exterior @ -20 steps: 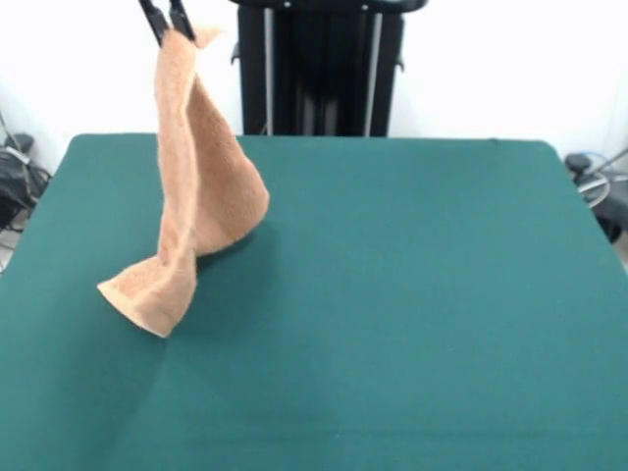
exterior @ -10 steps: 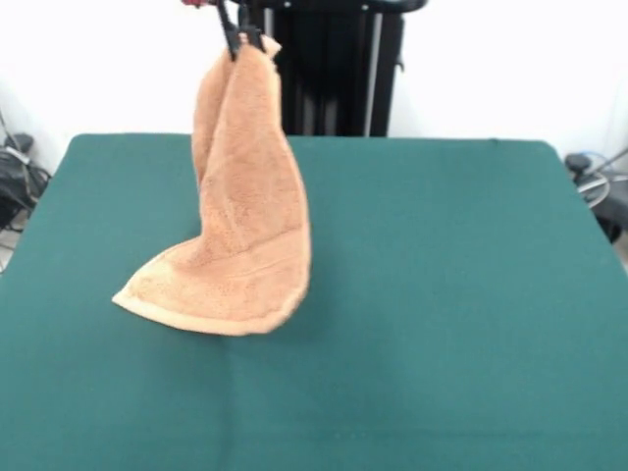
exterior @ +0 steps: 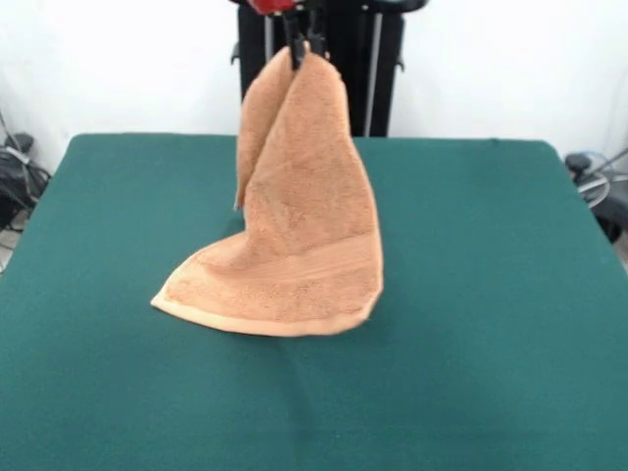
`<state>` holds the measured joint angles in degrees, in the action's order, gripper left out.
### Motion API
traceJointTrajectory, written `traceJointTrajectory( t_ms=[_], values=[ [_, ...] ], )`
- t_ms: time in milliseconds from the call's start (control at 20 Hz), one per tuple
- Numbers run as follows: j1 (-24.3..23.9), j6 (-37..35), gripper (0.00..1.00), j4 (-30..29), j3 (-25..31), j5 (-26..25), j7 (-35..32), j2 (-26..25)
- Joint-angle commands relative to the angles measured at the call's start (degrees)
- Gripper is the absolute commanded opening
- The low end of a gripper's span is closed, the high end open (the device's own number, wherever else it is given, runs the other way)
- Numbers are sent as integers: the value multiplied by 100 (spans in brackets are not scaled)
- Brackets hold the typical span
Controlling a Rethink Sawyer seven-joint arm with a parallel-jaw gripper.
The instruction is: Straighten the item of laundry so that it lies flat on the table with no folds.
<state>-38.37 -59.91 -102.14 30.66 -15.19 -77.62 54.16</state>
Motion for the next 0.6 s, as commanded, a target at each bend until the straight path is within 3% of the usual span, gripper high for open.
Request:
traceJointTrajectory(
  t_ms=[50, 450, 600],
  values=[
    [428, 709, 0, -691, -600, 9, -1699, -37],
    [755, 1133, 0, -763, -972, 16, -1761, -212],
    [926, 994, 0, -704, -1184, 48, -1877, -385]
  ],
)
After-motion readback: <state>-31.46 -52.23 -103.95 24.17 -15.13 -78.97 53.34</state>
